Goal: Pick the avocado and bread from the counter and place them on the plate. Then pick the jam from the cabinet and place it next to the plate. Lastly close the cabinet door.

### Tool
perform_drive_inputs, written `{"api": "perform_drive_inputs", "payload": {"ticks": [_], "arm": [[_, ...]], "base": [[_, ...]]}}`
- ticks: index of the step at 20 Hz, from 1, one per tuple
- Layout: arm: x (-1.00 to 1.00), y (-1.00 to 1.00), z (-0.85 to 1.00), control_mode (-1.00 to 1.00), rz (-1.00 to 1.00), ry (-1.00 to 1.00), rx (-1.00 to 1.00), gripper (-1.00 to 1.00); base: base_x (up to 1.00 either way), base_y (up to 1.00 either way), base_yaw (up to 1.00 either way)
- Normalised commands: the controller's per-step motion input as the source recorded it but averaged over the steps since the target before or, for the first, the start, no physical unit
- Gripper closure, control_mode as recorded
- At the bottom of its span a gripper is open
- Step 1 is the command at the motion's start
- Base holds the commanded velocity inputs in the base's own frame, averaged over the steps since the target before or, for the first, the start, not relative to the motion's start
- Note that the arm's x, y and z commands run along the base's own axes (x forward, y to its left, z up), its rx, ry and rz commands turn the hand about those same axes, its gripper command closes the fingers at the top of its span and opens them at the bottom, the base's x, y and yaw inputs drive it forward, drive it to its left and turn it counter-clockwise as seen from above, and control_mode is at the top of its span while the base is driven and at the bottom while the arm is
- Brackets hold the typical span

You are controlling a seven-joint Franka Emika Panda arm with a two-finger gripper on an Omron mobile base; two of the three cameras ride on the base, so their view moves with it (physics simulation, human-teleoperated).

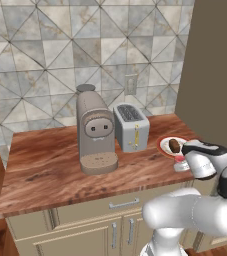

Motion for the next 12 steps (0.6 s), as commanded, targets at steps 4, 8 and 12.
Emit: {"api": "perform_drive_inputs", "payload": {"ticks": [4, 8, 12], "arm": [[0.0, 0.0, -0.29, -1.0, 0.0, 0.0, 0.0, 1.0], [0.0, 0.01, -0.37, -1.0, 0.0, 0.0, -0.03, 1.0], [0.0, 0.09, -0.39, -1.0, 0.0, 0.0, -0.07, 1.0]], "base": [[0.0, 0.0, 0.0], [0.0, 0.0, 0.0], [0.0, 0.0, 0.0]]}}
